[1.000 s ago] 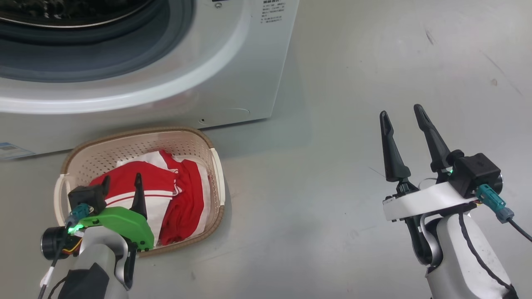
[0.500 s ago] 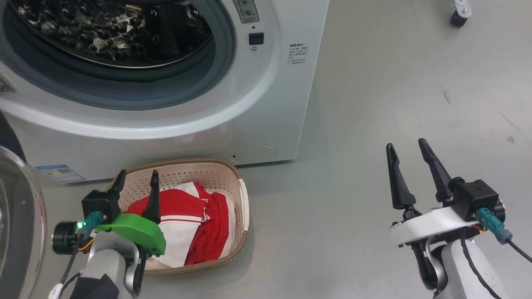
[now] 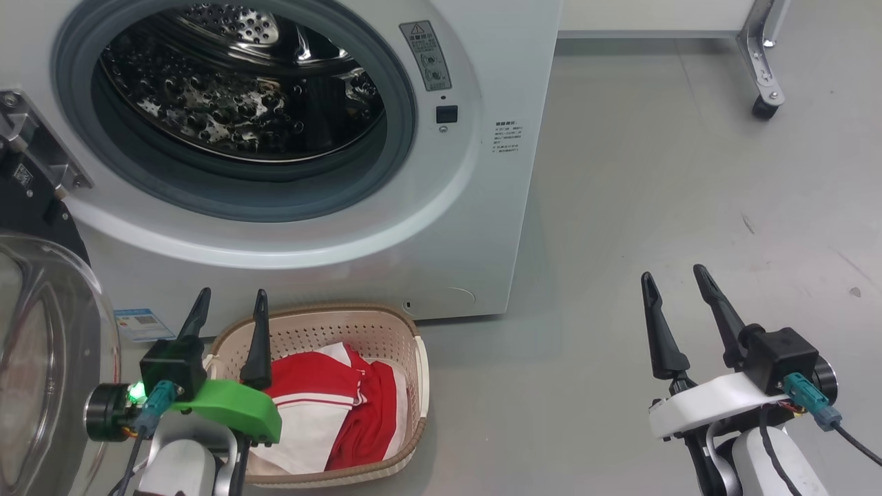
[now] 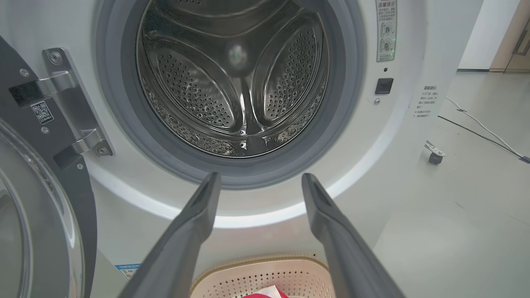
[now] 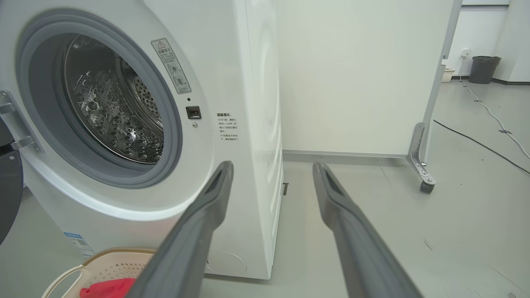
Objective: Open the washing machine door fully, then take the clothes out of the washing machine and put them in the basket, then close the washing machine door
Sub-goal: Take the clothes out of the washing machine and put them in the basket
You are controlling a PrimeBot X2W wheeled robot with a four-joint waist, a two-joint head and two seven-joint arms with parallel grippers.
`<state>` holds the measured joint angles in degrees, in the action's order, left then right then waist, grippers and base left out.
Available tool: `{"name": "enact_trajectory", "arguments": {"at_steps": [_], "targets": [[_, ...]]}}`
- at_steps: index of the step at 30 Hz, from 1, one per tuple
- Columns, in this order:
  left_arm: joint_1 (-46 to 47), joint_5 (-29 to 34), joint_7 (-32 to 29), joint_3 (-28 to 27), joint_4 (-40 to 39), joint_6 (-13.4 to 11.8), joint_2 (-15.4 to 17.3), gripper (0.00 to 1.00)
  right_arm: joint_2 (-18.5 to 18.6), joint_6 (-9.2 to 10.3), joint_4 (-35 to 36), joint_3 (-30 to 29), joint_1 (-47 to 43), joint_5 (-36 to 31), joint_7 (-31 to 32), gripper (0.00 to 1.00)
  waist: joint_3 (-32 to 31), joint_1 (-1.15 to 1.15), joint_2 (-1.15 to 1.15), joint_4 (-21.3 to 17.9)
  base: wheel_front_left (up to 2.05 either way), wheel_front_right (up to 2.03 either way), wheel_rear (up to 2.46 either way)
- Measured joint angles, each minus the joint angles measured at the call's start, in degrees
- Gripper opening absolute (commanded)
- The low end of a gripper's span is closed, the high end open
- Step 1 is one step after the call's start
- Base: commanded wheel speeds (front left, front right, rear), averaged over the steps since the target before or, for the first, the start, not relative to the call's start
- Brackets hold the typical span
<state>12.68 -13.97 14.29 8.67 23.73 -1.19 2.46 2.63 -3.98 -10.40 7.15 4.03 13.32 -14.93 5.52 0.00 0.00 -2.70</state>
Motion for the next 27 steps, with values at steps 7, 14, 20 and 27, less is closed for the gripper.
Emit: {"name": "enact_trajectory", "arguments": {"at_steps": [7, 14, 20, 27], "targets": [[-4.3, 1.1, 0.0, 0.7, -3.4, -1.0, 0.1, 1.00, 0.0, 0.00, -0.2, -0.3, -2.5, -0.4, 0.0, 1.00, -2.9, 0.00, 0.00, 0.1, 0.00, 0.00, 0.00], [-8.5, 1.4, -0.2, 1.2, -6.7, -1.6, 0.1, 1.00, 0.0, 0.01, -0.2, -0.5, -4.3, -0.9, 0.0, 1.00, -4.9, 0.00, 0.00, 0.5, 0.00, 0.00, 0.00], [-10.7, 1.5, -1.4, 1.4, -9.2, -2.1, 0.3, 1.00, 0.0, 0.01, 0.0, -0.5, -4.8, -0.9, 0.0, 1.00, -5.4, 0.00, 0.00, 0.6, 0.00, 0.00, 0.00], [-13.2, 2.4, -3.0, 1.7, -12.6, -2.5, 0.7, 1.00, 0.0, 0.01, 0.4, -0.7, -5.7, -0.9, 0.0, 1.00, -5.4, 0.00, 0.00, 0.6, 0.00, 0.00, 0.00]]}}
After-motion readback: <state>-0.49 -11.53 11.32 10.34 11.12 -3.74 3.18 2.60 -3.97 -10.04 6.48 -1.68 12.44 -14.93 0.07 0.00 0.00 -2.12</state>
